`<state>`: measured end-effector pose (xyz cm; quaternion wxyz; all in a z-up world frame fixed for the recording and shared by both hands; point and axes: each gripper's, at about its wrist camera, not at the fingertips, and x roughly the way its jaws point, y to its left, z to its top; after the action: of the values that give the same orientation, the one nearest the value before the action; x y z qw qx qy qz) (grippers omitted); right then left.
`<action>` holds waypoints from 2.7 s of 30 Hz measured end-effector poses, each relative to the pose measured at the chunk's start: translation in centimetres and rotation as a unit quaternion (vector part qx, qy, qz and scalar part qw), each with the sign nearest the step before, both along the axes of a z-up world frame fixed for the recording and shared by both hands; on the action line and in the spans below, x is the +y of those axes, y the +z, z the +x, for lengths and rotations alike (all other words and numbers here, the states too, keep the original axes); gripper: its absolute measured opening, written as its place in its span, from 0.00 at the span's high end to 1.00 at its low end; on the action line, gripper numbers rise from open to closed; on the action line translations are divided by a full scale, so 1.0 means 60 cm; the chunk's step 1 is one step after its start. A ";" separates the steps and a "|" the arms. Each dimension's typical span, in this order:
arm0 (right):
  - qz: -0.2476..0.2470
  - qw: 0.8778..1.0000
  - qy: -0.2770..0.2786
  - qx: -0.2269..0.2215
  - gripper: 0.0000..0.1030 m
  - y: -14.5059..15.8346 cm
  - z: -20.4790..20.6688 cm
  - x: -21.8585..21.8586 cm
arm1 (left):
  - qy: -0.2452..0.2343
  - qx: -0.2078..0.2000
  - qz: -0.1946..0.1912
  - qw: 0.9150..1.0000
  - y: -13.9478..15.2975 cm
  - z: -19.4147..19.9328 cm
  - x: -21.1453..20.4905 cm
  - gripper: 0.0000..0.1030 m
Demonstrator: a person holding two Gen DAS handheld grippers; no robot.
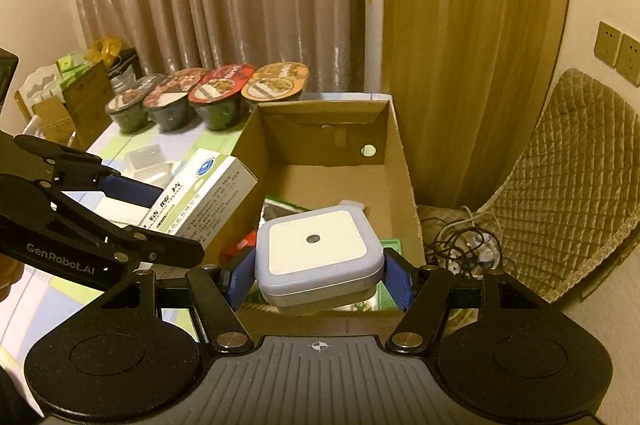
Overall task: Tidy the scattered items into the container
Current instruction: 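Lower the Mecobalamin box with the left tool while the right tool lowers the night light into the box, then open the left tool releasing the Mecobalamin box while the right tool releases the night light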
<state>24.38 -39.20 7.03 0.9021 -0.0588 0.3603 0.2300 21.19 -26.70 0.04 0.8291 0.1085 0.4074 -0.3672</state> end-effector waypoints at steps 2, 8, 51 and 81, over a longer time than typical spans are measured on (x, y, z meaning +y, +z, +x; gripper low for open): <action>-0.001 1.000 -0.003 0.000 0.33 -0.003 0.010 -0.001 | 0.001 0.000 -0.002 1.000 -0.003 0.009 -0.006 0.34; 0.001 1.000 -0.011 0.004 0.33 -0.012 0.035 -0.003 | 0.002 0.004 -0.009 1.000 -0.011 0.031 -0.021 0.34; -0.003 1.000 -0.022 0.018 0.34 -0.040 0.084 0.002 | 0.051 0.021 -0.016 0.998 -0.055 0.059 -0.004 0.31; 0.007 1.000 -0.014 0.008 0.02 -0.034 0.021 0.022 | 0.079 0.013 -0.001 0.997 -0.052 0.015 0.094 0.28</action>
<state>25.63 -37.91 5.00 0.9029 -0.0453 0.3664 0.2203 22.11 -21.06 -3.07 0.8502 0.0701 0.4252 -0.3023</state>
